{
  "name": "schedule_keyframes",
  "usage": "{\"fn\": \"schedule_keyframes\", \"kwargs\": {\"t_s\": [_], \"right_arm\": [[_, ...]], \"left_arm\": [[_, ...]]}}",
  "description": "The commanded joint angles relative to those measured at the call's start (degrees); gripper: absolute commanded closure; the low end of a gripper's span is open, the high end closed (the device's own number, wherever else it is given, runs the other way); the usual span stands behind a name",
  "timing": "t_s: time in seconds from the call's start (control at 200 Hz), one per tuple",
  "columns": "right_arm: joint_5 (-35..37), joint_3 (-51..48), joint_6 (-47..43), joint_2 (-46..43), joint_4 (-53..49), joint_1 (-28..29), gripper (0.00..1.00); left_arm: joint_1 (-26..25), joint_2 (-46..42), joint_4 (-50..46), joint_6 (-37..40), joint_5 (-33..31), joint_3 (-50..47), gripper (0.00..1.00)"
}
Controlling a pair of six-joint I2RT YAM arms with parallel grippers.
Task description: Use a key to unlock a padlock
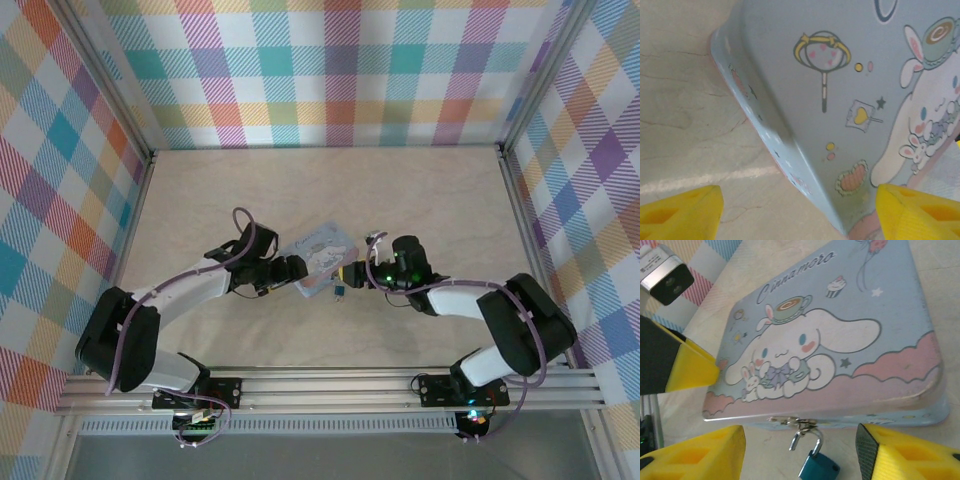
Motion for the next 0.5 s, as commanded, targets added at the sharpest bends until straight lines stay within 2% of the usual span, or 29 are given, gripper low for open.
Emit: {"fn": "schedule_keyframes", "kwargs": {"t_s": [0.0,0.18,0.495], "right_arm": [[-4.6,-2.0,1.2,-1.9,-0.8,-0.2,0.40],[-7.9,-3.7,3.1,1.0,6.0,0.6,0.40],[-9.7,-0.4,4.4,10.1,12.2,1.5,0.39]], "left_arm": [[-0.4,-3.1,-3.7,1.2,-1.0,3.9,0.21],[-1.2,-2.6,-2.1,1.1,1.7,7.7,0.21],[-3.7,7.1,-0.1,1.3,4.7,15.3,0.22]]}}
